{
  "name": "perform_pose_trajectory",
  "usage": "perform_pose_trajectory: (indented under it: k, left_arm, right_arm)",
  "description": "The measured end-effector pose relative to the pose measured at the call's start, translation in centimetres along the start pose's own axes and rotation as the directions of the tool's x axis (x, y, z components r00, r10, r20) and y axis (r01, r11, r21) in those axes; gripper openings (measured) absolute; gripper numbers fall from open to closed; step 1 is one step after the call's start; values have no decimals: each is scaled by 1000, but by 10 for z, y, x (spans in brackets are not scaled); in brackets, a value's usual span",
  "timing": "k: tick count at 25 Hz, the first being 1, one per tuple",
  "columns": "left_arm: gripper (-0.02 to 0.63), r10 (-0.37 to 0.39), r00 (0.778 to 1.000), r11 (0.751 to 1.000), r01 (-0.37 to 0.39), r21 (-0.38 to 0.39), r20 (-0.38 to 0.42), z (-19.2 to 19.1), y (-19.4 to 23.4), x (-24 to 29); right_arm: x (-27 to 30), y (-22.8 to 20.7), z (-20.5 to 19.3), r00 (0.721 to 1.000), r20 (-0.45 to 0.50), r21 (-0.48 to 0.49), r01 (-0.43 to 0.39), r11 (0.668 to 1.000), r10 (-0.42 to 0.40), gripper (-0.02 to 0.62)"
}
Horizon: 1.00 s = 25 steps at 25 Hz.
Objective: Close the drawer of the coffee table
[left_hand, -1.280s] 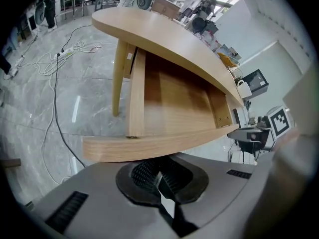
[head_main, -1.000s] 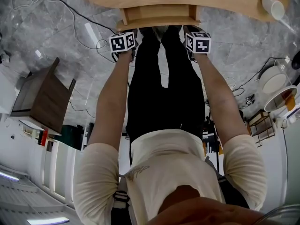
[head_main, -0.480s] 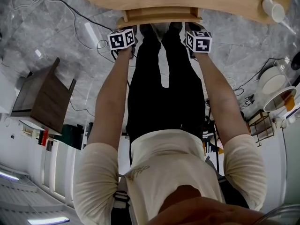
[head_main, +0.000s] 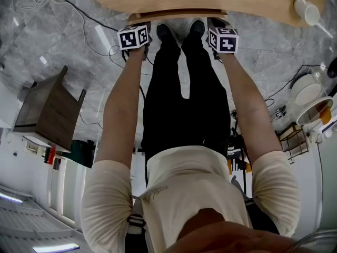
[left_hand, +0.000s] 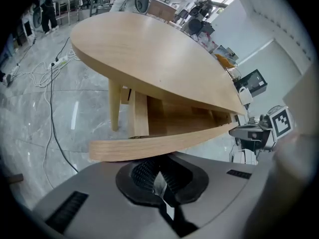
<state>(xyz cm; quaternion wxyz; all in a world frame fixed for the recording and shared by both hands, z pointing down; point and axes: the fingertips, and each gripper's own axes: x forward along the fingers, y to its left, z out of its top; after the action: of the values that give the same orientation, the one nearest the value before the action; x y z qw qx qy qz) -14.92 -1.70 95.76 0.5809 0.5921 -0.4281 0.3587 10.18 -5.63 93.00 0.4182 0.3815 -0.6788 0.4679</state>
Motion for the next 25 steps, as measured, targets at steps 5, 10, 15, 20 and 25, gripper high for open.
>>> perform_pose_trajectory:
  k: [5, 10, 15, 20, 25]
  left_arm:
    - [6, 9, 1000, 1000, -9, 4, 0, 13, 1, 0]
    - [5, 7, 1000, 1000, -7, 20, 13, 27, 1, -1]
    - [6, 15, 1000, 1000, -15, 21, 13, 34, 0, 1]
    - [6, 21, 1000, 999, -22, 32, 16, 40, 1, 0]
    - [6, 27, 999, 999, -28, 38, 24, 47, 3, 0]
  right_arm:
    - [2, -1, 11, 1000, 3, -39, -4, 999, 4, -6]
    - [2, -4, 26, 1000, 15, -54, -6, 999, 7, -6]
    - [4, -7, 33, 1000, 14, -74, -13, 997, 14, -6]
    - [4, -8, 39, 999, 29, -68, -13, 998, 15, -6]
    - [6, -9, 46, 999, 49, -60, -18, 998, 21, -6]
